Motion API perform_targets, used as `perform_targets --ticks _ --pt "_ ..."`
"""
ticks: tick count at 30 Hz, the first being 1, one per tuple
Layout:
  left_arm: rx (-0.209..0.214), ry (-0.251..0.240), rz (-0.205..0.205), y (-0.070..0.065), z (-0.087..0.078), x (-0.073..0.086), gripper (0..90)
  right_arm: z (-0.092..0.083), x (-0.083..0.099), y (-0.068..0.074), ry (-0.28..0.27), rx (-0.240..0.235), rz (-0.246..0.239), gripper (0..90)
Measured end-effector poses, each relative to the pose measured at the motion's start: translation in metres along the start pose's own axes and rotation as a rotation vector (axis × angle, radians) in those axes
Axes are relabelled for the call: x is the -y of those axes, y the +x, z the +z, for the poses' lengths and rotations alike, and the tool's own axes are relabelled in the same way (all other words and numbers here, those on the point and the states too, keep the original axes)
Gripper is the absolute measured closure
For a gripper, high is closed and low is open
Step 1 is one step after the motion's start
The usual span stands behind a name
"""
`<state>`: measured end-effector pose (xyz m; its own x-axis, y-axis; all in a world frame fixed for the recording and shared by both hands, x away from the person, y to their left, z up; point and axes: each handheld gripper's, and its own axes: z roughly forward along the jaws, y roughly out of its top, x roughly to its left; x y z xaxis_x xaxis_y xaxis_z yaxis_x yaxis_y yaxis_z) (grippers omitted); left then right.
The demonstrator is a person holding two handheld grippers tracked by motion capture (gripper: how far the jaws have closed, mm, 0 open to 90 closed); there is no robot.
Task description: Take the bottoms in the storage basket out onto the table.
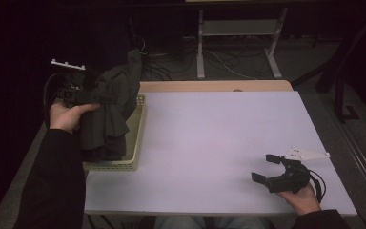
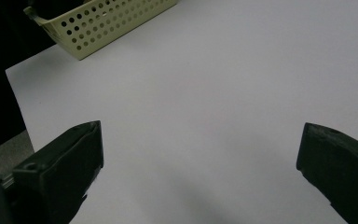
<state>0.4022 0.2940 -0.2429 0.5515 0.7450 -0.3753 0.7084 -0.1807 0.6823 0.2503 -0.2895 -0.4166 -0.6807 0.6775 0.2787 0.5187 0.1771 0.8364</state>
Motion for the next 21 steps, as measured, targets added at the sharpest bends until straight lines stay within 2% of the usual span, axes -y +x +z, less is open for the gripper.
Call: perform_targets --ticks 9,12,21 --pt "-0.007 -0.008 0.025 -0.013 -0.007 -0.010 63.3 0.000 0.000 0.000 -0.001 0.000 0.001 0.0" --pt "-0.007 -0.016 0.045 -0.019 -0.009 -0.015 63.5 0.000 0.000 0.000 0.001 -0.001 0.004 0.0" --pt "0.002 -0.001 0.101 -0.038 -0.008 -0.030 63.4 0.000 0.000 0.000 0.002 -0.003 0.000 0.0"
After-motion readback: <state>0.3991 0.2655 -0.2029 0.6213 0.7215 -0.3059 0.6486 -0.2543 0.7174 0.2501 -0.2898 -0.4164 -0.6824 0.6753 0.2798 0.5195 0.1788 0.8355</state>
